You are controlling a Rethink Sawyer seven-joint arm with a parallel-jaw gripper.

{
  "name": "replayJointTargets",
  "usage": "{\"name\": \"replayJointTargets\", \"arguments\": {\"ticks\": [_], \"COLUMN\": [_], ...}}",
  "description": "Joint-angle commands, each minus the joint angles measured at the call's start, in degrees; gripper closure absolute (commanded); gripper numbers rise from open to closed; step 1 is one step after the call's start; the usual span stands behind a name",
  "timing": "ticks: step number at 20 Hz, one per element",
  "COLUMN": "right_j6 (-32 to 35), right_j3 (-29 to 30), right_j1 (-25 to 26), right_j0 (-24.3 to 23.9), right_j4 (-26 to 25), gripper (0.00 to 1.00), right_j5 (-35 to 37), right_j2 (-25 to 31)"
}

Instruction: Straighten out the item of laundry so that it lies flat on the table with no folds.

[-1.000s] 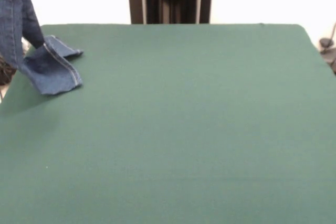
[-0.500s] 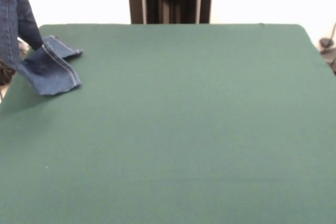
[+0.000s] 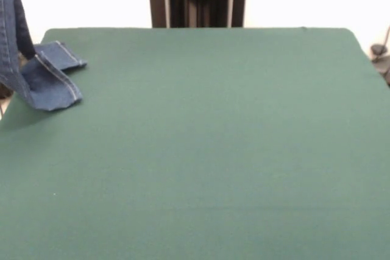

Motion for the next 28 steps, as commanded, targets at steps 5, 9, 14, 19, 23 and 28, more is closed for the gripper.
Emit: {"name": "replayJointTargets", "arguments": {"ticks": [5,9,14,19,23,28], "right_j6": [5.6,4.4,7.5,2.2,-4.3,-12.8], "right_j3": [-3.9,-4.5,-4.8,-5.8,-6.7,-8.6], "right_j1": [1.1,1.2,1.3,1.4,0.5,-1.6], "right_j0": [5.5,5.9,6.7,6.7,6.6,6.7], "right_j4": [5.5,2.9,4.1,-3.5,-12.0,-22.2], "gripper": [1.00,1.00,1.00,1.00,1.00,1.00], "right_j5": [8.9,10.6,11.9,13.1,13.5,13.1], "right_j2": [2.4,3.9,5.7,6.2,5.1,4.0]}}
